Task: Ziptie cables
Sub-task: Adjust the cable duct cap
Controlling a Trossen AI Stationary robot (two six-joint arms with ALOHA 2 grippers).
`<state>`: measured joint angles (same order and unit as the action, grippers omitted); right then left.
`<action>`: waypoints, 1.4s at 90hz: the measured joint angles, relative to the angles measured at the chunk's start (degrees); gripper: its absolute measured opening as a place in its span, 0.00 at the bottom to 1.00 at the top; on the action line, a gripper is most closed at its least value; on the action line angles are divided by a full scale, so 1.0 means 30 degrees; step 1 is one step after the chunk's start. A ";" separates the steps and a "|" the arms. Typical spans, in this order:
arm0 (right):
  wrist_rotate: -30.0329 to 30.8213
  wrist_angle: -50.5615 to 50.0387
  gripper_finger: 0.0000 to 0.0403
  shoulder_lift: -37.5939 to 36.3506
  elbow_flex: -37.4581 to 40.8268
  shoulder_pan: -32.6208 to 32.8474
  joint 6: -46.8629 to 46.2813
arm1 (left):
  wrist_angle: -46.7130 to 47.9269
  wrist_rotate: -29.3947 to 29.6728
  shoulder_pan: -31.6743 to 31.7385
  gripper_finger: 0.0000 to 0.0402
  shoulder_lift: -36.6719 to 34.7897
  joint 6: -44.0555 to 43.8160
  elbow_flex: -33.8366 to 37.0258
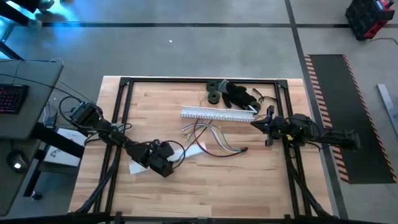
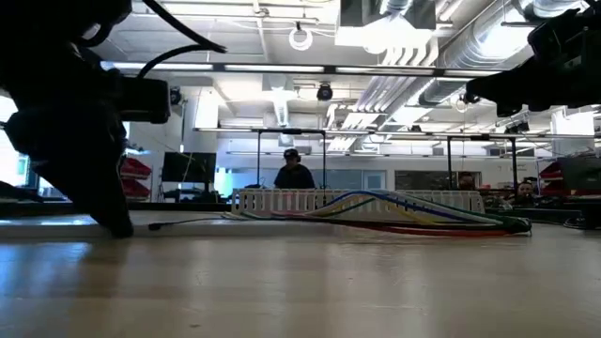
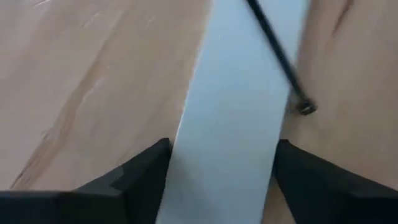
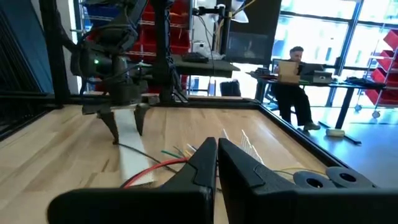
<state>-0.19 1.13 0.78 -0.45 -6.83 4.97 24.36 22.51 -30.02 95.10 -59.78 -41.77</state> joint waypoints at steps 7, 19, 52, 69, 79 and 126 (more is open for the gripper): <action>0.0000 0.0000 0.00 0.0007 -0.0004 0.0002 0.0000 | 0.0015 0.0025 -0.0125 0.51 -0.0003 -0.1205 0.0042; 0.0000 0.0001 0.00 0.0000 -0.0003 0.0001 0.0000 | -0.0076 0.0140 -0.0445 0.51 0.0001 -0.5370 -0.0050; 0.0000 0.0000 0.00 0.0003 -0.0003 0.0002 0.0000 | 0.0349 -0.1978 -0.3435 0.32 0.0099 -1.4908 -0.1402; 0.0000 0.0000 0.00 0.0003 -0.0003 -0.0001 0.0000 | 0.2080 -0.1355 -0.5594 0.24 0.0099 -2.1386 -0.1416; 0.0000 0.0000 0.00 0.0002 -0.0005 0.0003 0.0000 | 0.3196 -0.1058 -0.6216 0.19 0.0084 -2.3066 -0.1341; 0.0000 0.0000 0.00 0.0001 -0.0007 -0.0001 0.0000 | 1.2648 -0.1839 -0.4810 0.11 -0.1273 -2.3036 -0.2197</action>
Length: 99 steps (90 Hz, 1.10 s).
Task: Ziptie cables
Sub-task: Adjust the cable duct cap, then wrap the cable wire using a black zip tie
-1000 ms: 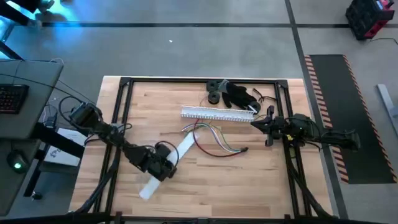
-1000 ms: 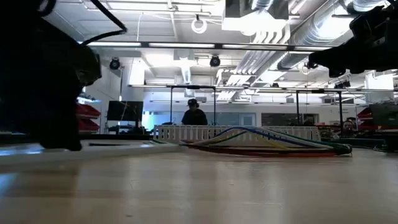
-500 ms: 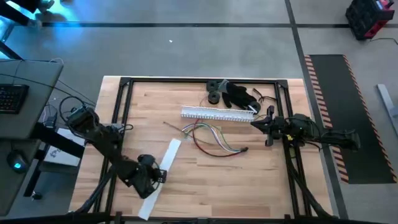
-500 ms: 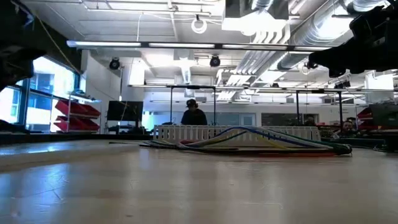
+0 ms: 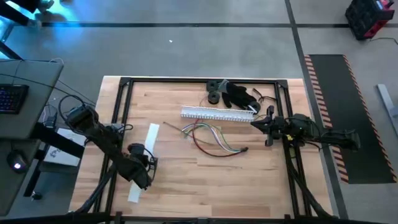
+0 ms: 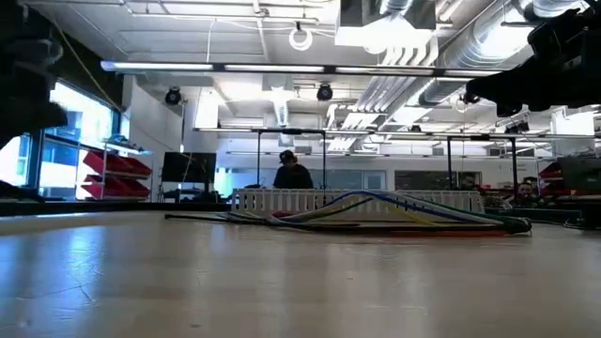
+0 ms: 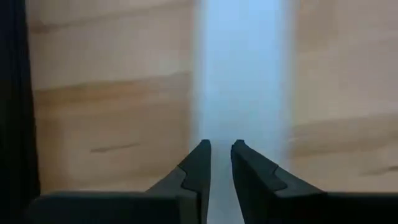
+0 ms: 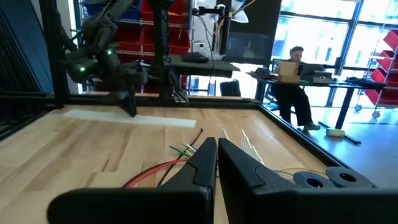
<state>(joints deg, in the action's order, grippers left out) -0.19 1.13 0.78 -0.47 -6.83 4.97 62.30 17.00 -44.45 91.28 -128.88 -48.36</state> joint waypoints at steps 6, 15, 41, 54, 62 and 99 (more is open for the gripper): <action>0.0000 0.0006 0.00 -0.0001 -0.0001 0.0000 0.0000 | 0.0513 0.0994 0.0252 0.11 -0.0260 0.0278 -0.0072; -0.0003 0.0000 0.00 0.0007 -0.0001 0.0004 0.0000 | 0.0119 0.2155 0.0789 0.11 -0.0412 0.1017 -0.0109; 0.0000 0.0000 0.00 -0.0001 0.0007 0.0003 0.0000 | -0.4499 0.1306 0.2178 0.07 -0.0510 0.3722 0.3049; 0.0000 0.0000 0.00 0.0000 0.0007 0.0007 0.0000 | -0.4040 0.1238 0.2710 0.03 -0.0667 0.4256 0.3625; 0.0000 0.0000 0.00 0.0007 0.0007 0.0007 0.0000 | -0.3431 0.1647 0.3095 0.01 -0.1056 0.4847 0.3660; 0.0000 0.0007 0.00 -0.0008 0.0003 0.0000 0.0000 | -0.6901 1.4056 0.3658 0.01 -0.2244 1.1551 0.1964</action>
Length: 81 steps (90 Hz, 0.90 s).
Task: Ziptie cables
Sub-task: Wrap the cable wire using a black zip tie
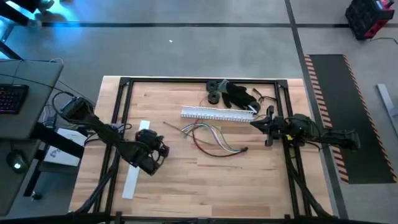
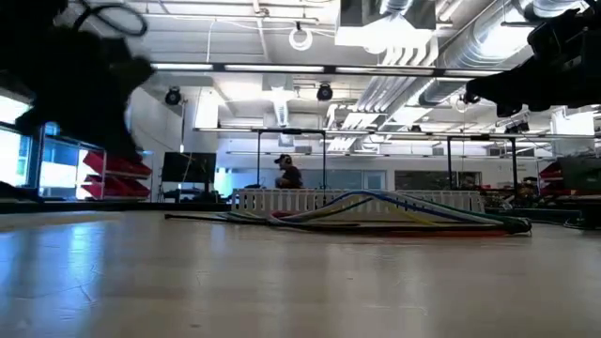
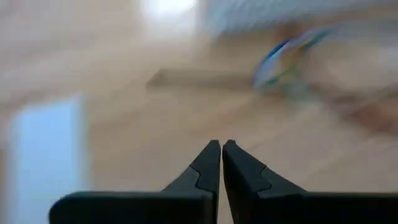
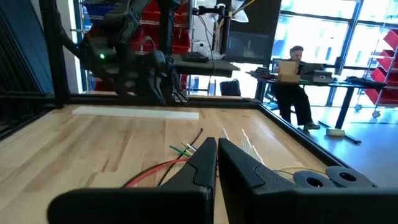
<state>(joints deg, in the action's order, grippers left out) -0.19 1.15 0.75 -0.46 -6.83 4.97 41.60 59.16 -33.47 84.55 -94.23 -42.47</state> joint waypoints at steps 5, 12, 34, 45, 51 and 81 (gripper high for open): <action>0.0000 -0.0007 0.00 0.0000 0.0000 0.0000 0.0000 | -0.1877 0.1241 0.0211 0.01 0.0103 0.1681 -0.0017; 0.0000 0.0001 0.00 0.0000 0.0001 0.0001 0.0000 | -0.3905 0.2008 0.0612 0.01 0.0227 0.4109 -0.0032; 0.0000 -0.0007 0.00 0.0015 -0.0001 -0.0001 0.0000 | -0.8746 0.0462 0.2374 0.01 0.0373 1.1298 -0.0032; 0.0000 0.0003 0.00 0.0007 -0.0004 0.0001 0.0002 | -0.9522 -0.1080 0.2892 0.01 0.0366 1.3078 -0.0032; 0.0000 0.0003 0.00 0.0006 -0.0004 0.0001 -0.0003 | -0.8996 -0.1728 0.3199 0.01 0.0366 1.2871 -0.0039; 0.1046 0.1105 0.00 0.0015 -0.0004 0.0036 -0.7262 | -0.5038 -0.6307 0.7951 0.09 0.0293 1.4972 0.0412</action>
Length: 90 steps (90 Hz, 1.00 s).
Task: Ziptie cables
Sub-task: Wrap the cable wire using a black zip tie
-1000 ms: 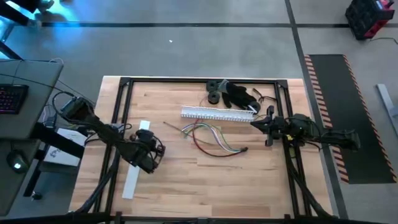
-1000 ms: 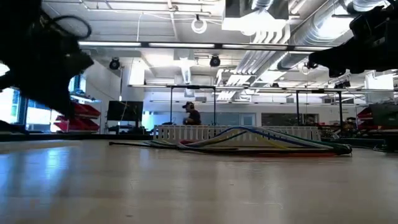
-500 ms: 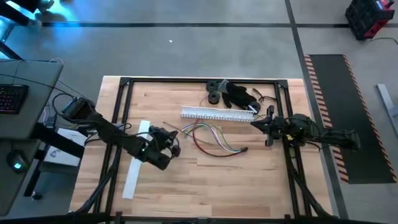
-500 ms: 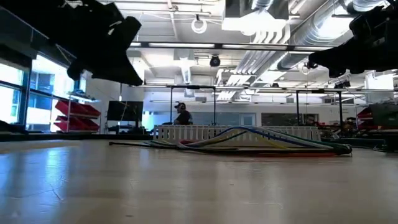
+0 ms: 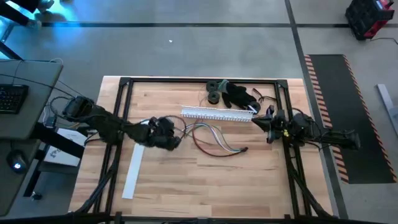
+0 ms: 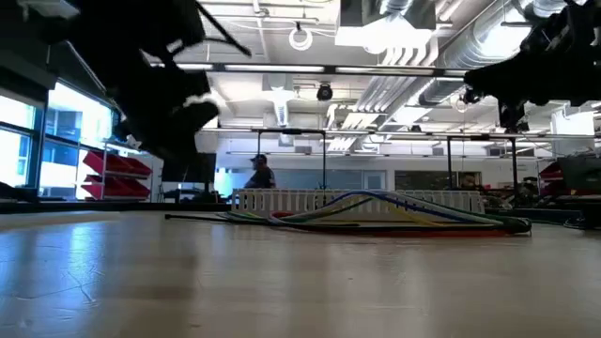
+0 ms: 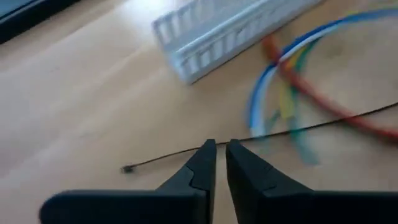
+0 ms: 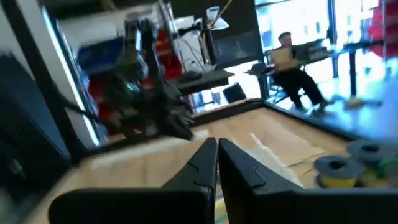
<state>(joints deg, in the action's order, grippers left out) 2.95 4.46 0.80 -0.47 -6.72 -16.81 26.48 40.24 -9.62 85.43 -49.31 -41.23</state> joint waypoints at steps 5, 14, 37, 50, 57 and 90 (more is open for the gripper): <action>-0.0179 -0.0420 0.00 0.0002 0.0002 0.0000 -0.0264 | -0.0011 -0.0785 0.1046 0.13 0.0000 0.1534 0.0183; -0.0353 -0.1092 0.00 0.0077 0.0007 0.0000 -0.0403 | 0.0072 -0.2602 0.3005 0.21 -0.0007 0.5016 0.0417; -0.0165 -0.1046 0.00 0.0525 0.0007 0.0000 0.0448 | 0.0130 -0.7937 0.6579 0.27 -0.0007 1.6089 0.0409; -0.0157 -0.1039 0.00 0.0525 0.0000 0.0000 0.0610 | 0.0286 -0.9658 0.7636 0.24 -0.0007 1.9349 0.0409; -0.0165 -0.1039 0.00 0.0523 0.0000 0.0000 0.0610 | 0.0312 -0.9794 0.8183 0.21 -0.0007 2.0243 0.0409; -0.2366 -0.1055 0.00 0.0517 0.0006 0.0007 0.0398 | 0.1053 -1.1915 0.9160 0.01 0.1806 1.9277 0.0227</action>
<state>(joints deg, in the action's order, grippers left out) -4.14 1.30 2.35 -0.45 -6.70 -15.62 29.65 4.50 17.86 90.85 8.52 -40.55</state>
